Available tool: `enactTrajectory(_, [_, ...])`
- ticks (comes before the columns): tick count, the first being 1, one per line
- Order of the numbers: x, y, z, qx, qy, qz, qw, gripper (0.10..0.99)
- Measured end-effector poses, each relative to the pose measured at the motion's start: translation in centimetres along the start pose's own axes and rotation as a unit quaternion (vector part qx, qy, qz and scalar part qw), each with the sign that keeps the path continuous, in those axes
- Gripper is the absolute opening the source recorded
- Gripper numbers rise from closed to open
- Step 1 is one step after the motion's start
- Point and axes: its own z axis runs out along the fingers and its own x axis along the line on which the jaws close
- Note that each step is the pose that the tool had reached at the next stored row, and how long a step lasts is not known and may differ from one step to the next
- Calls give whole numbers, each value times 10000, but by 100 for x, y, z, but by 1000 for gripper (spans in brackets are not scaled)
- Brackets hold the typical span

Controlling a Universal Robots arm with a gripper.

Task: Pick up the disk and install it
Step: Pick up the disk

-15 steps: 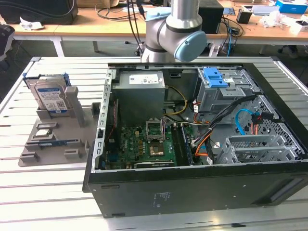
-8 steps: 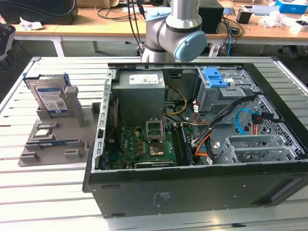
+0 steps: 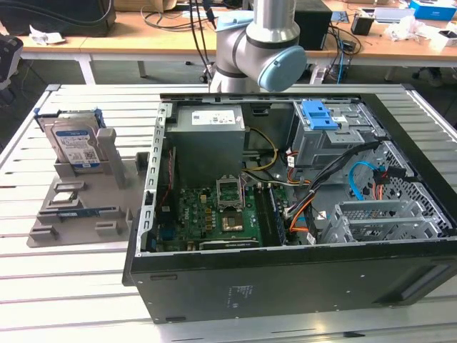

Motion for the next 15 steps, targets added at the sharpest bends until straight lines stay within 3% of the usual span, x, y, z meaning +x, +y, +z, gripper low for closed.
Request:
enactTrajectory(2, [0,0,0,-1,1,-59,10000,106])
enactTrajectory(6, [0,0,0,-16,15,-636,9980,106])
enactTrajectory(10, [0,0,0,-34,32,-1360,9907,106])
enactTrajectory(15, [0,0,0,-48,45,-1927,9812,106])
